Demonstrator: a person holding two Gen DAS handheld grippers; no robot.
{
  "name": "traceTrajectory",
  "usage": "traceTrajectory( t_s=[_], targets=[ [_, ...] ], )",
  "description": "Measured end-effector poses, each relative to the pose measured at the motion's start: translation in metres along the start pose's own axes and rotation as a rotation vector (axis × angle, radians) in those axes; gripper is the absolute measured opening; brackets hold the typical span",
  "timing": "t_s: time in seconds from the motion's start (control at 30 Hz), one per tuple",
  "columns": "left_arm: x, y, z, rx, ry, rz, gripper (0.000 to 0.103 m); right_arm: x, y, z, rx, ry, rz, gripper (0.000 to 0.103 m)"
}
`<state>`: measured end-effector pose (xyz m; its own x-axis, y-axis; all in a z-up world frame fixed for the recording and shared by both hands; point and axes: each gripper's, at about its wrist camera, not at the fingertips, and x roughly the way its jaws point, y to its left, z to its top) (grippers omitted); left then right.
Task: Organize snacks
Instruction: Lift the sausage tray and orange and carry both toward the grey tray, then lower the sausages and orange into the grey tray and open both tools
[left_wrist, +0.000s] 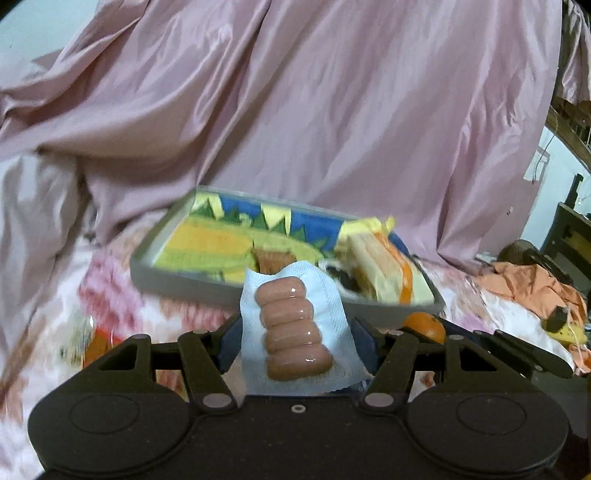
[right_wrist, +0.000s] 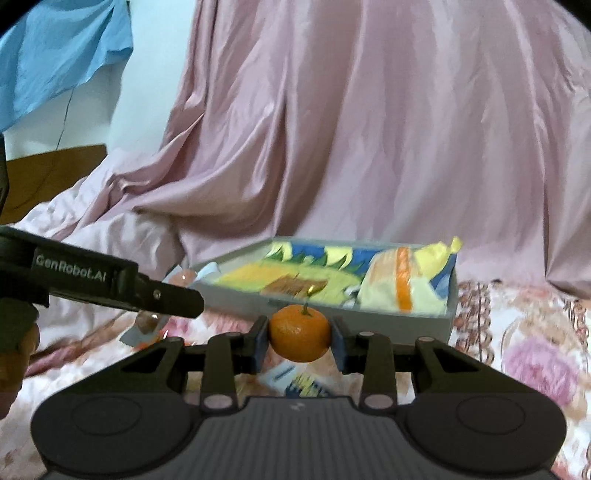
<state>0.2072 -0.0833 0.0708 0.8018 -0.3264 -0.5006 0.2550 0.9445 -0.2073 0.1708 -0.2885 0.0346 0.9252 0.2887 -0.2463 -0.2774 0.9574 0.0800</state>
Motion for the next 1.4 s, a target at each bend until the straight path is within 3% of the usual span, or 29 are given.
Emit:
traceTrajectory(
  t_s=[0.17, 0.4, 0.67, 0.9, 1.4],
  targets=[
    [0.029, 0.006, 0.027, -0.032, -0.013, 0.02, 0.065, 0.018, -0.009, 0.006, -0.019, -0.061, -0.018, 0.039],
    [0.068, 0.019, 0.048, -0.079, -0.018, 0.058, 0.065, 0.036, -0.017, 0.002, -0.029, -0.08, -0.045, 0.039],
    [0.098, 0.03, 0.05, -0.113, -0.01, 0.089, 0.065, 0.067, -0.011, 0.016, -0.02, -0.091, -0.044, 0.039],
    [0.115, 0.038, 0.049, -0.136, 0.009, 0.096, 0.065, 0.098, -0.006, 0.011, -0.023, -0.023, -0.036, 0.039],
    [0.121, 0.041, 0.044, -0.141, 0.017, 0.091, 0.067, 0.104, -0.007, 0.007, -0.015, 0.002, -0.035, 0.04]
  ],
)
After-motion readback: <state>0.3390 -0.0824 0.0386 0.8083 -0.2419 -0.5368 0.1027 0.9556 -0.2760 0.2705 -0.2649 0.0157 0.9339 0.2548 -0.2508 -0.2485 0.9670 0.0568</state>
